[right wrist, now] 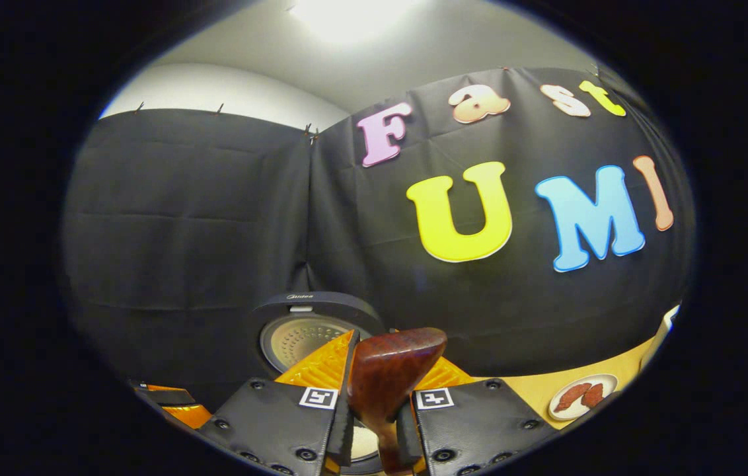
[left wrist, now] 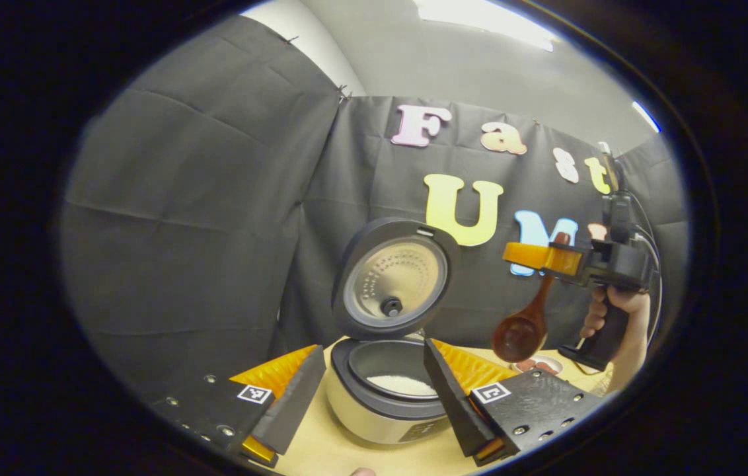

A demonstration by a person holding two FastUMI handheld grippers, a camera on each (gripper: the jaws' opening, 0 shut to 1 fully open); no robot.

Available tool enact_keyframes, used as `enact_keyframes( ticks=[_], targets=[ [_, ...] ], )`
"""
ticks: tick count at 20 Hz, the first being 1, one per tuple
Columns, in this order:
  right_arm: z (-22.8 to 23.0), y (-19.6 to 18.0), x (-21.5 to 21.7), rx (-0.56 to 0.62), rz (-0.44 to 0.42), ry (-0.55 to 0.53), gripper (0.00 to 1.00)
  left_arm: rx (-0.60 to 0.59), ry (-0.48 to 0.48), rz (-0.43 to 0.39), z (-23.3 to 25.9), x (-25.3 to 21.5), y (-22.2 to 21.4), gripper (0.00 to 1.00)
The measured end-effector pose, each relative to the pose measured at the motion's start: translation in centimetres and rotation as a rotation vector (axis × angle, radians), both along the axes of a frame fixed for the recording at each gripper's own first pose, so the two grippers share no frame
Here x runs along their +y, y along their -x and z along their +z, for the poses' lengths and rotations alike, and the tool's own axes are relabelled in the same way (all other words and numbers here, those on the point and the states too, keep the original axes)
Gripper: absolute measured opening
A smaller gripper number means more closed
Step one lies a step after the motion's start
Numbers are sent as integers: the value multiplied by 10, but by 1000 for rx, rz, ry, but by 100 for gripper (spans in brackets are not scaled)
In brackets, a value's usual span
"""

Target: Close the left gripper, press the button to open the rice cooker; take a wooden spoon from the chopstick holder with the right hand, scoop a spoonful of rice and pour it into the rice cooker, then put the wooden spoon back into the chopstick holder.

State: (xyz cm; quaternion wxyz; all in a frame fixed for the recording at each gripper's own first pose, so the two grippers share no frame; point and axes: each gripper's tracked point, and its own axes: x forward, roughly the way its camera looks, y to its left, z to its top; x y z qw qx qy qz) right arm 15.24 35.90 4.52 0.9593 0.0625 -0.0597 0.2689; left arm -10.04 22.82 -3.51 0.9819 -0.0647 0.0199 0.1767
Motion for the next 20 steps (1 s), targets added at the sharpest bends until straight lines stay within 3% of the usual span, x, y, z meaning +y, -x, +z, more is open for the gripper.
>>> enact_keyframes(
  ticks=[4,8,13,20],
  targets=[
    [4,20,-76,-13,-117,-21,25,-30,-11,-92,14,-42,-19,94],
    [-8,31,-145,44,-194,-64,29,-42,-17,-185,20,-86,-39,92],
    [-20,45,-240,80,-356,-83,26,-74,20,-294,29,-149,-57,92],
    [-33,68,-348,123,-513,-129,25,-89,48,-457,36,-240,-82,93]
  ],
)
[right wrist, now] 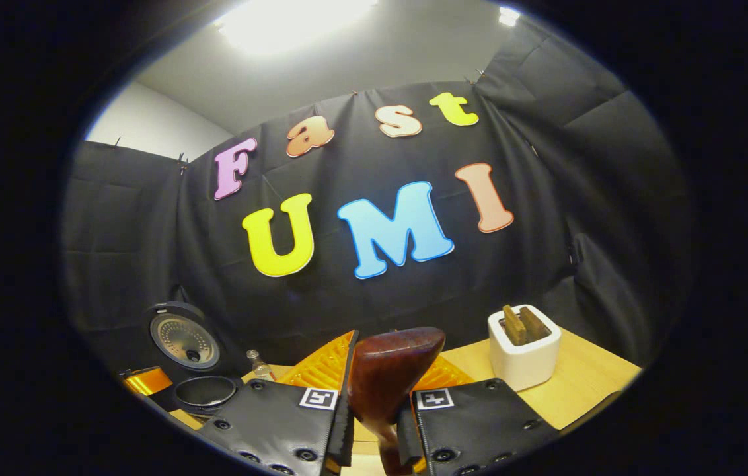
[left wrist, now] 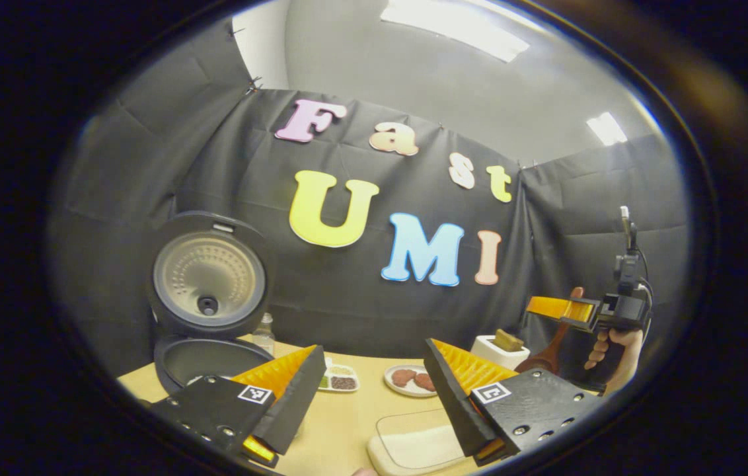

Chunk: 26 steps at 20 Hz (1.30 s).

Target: Close the left gripper, press the button to open the rice cooker; take a wooden spoon from the chopstick holder with the right hand, scoop a spoonful of rice and pour it into the rice cooker, then put the wooden spoon back into the chopstick holder.

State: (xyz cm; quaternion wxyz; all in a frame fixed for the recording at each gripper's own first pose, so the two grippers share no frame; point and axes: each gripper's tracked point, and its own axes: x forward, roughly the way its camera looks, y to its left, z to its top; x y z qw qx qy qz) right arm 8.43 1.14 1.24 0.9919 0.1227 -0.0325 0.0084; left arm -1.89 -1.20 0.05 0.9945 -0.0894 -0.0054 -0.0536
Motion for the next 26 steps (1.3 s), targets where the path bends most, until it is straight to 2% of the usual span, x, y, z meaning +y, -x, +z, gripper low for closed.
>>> enact_keyframes(
  ticks=[6,10,13,18,22,24,25,26],
  targets=[
    [-22,7,-53,41,-69,-22,26,-10,-26,-21,4,-32,-5,93],
    [-47,0,-84,82,-111,-56,25,-17,-4,-30,13,-39,-1,92],
    [-72,-10,-100,122,-135,-81,26,-32,-19,11,20,-25,6,95],
    [-99,-29,-110,161,-134,-167,26,-33,3,81,22,-2,16,93],
    [-131,-42,-121,222,-170,-162,26,-45,-2,157,24,27,27,93],
    [-144,-46,-118,254,-161,-183,29,-46,12,179,21,37,27,93],
    [-151,-49,-116,266,-154,-197,26,-46,21,184,21,41,28,93],
    [-156,-51,-115,278,-149,-203,29,-45,27,191,20,45,27,93]
  ],
)
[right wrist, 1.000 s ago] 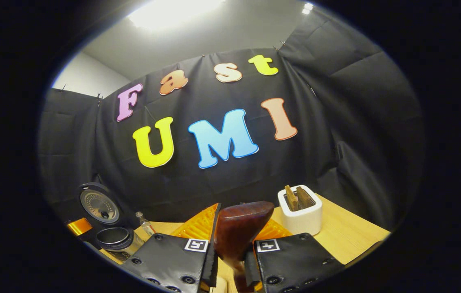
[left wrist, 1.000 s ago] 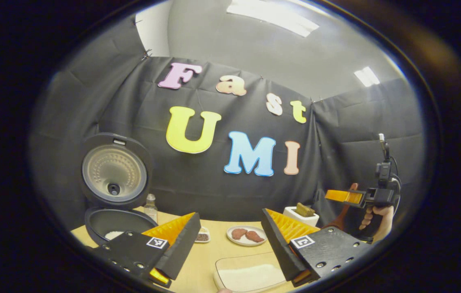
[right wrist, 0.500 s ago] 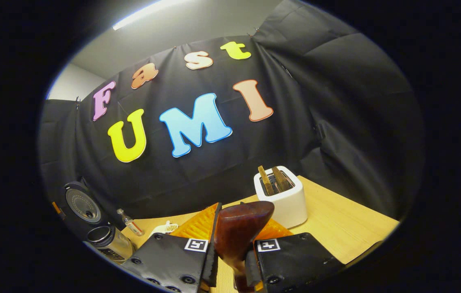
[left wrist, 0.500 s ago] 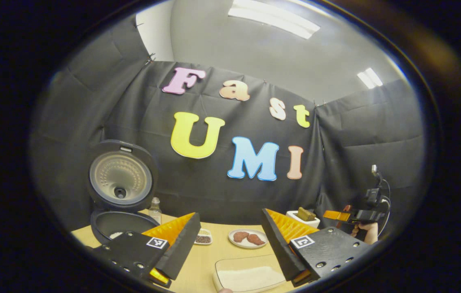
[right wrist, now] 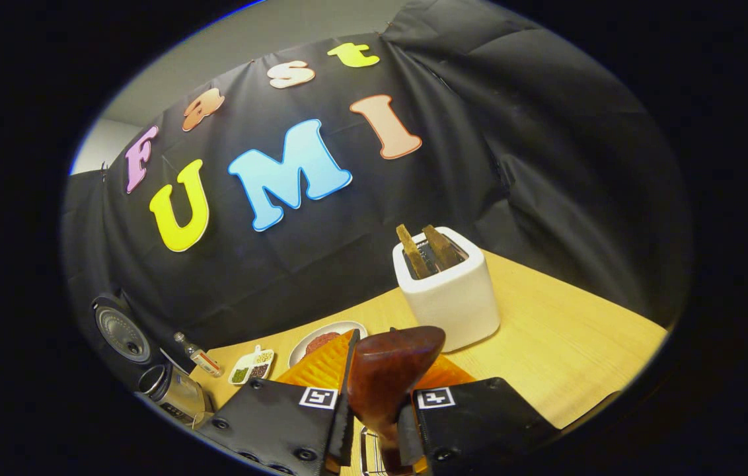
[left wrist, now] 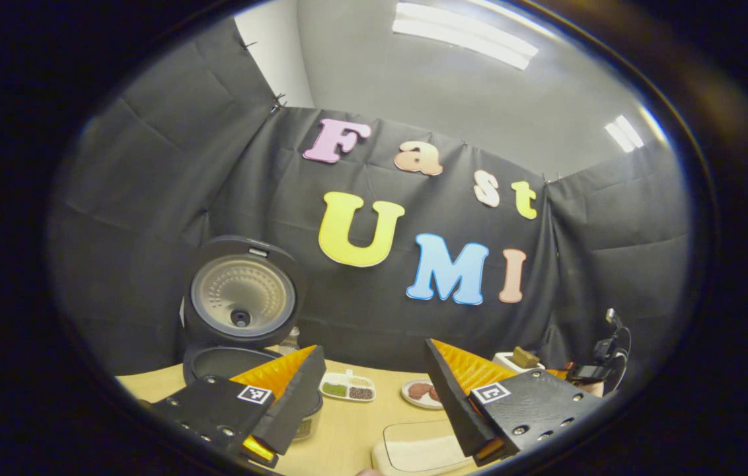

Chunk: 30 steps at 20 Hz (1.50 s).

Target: Close the left gripper, press the button to open the rice cooker; take a wooden spoon from the chopstick holder with the right hand, scoop a spoonful of rice and pour it into the rice cooker, then put the wooden spoon back into the chopstick holder.

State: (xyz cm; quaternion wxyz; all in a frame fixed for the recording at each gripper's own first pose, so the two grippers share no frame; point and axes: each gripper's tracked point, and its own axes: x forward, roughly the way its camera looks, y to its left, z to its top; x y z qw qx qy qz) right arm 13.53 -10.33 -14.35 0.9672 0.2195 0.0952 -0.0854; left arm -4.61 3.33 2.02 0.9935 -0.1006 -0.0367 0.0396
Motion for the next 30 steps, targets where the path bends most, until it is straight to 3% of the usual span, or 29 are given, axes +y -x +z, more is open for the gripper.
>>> enact_keyframes(
  ticks=[1,7,10,11,12,13,14,15,17,21,27,30],
  targets=[
    [-6,-2,1,12,-1,1,26,1,1,9,0,4,-1,93],
    [-29,-2,1,65,-5,-34,30,21,9,41,-10,24,-4,94],
    [-26,4,-1,51,-14,-56,22,13,-4,89,-9,43,-5,92],
    [-19,10,0,30,-18,-55,26,6,-7,107,-8,50,-5,94],
    [-11,13,0,8,-24,-41,47,-2,-10,118,-6,55,-4,92],
    [-2,18,-2,-13,-36,-24,60,-12,-20,131,-3,62,-4,92],
    [4,24,-5,-25,-50,-4,83,-26,-35,151,3,72,-4,93],
    [14,31,-9,-46,-72,25,96,-43,-38,160,11,80,-6,93],
    [34,47,-22,-86,-134,131,98,-74,-39,157,28,90,-8,93],
    [65,78,-34,-107,-210,286,98,-106,-146,251,70,136,-26,93],
    [75,102,15,-137,-75,377,98,-24,-226,314,106,187,-86,91],
    [63,107,39,-113,2,400,98,35,-315,296,114,193,-128,93]
  ],
)
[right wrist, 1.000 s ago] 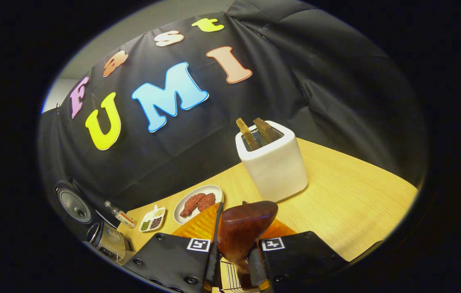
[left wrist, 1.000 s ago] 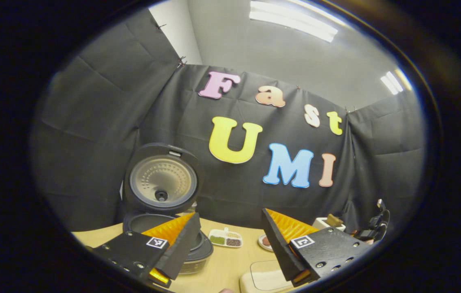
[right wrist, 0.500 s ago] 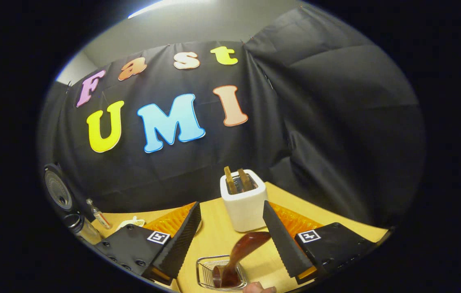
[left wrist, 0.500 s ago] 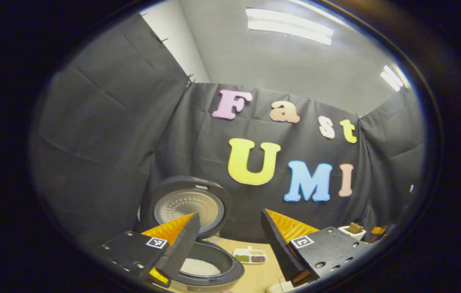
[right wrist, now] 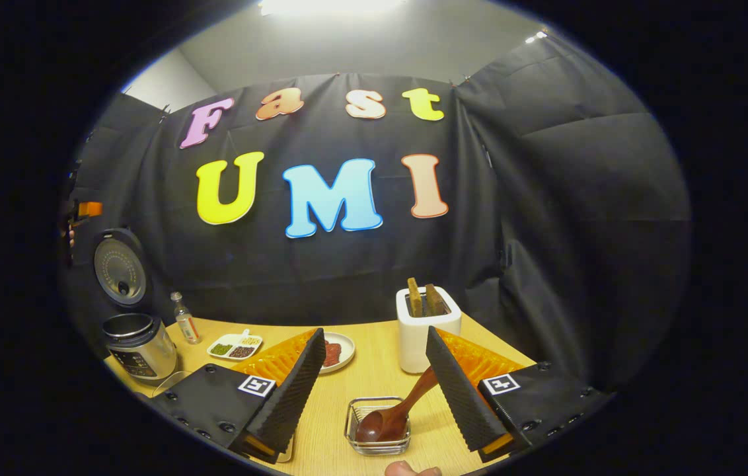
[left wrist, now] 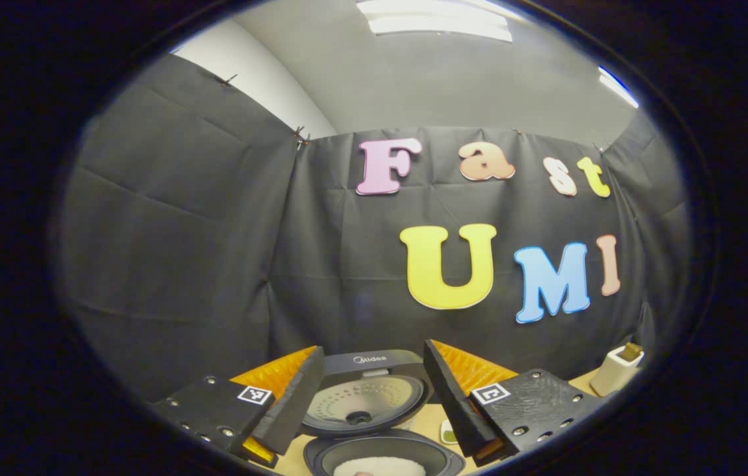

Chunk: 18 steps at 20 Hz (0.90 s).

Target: Close the left gripper, press the button to open the rice cooker; take a wooden spoon from the chopstick holder with the right hand, scoop a spoonful of rice and pour it into the rice cooker, then put the wooden spoon back into the chopstick holder.

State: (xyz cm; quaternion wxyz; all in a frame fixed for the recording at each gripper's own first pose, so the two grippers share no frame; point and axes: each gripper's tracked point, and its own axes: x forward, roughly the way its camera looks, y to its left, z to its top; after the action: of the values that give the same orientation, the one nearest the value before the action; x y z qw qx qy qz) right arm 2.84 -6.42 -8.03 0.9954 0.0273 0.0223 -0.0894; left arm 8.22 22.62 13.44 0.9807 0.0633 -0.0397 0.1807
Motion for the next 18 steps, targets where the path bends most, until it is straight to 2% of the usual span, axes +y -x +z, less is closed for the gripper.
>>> enact_keyframes(
  ticks=[1,2,3,4,7,10,12,14,16,18],
  targets=[
    [-3,1,6,9,14,-2,98,29,-41,-1,0,0,-11,92],
    [-4,3,11,10,28,-5,93,48,-79,2,2,-1,-21,91],
    [-3,5,16,3,37,-6,98,50,-97,8,6,0,-31,93],
    [-2,8,20,-9,41,-12,98,47,-98,22,9,3,-38,91],
    [1,21,37,-60,79,-21,98,69,-55,25,12,9,-57,92],
    [3,30,38,-86,78,11,98,117,-74,59,5,28,-82,93],
    [-2,35,41,-75,82,19,98,180,-50,50,-12,29,-99,92],
    [-8,41,41,-64,86,30,98,222,-43,85,-30,41,-108,93],
    [-14,44,36,-49,78,50,98,234,4,91,-44,46,-109,92],
    [-18,44,34,-38,79,54,98,209,39,96,-46,50,-107,96]
  ],
)
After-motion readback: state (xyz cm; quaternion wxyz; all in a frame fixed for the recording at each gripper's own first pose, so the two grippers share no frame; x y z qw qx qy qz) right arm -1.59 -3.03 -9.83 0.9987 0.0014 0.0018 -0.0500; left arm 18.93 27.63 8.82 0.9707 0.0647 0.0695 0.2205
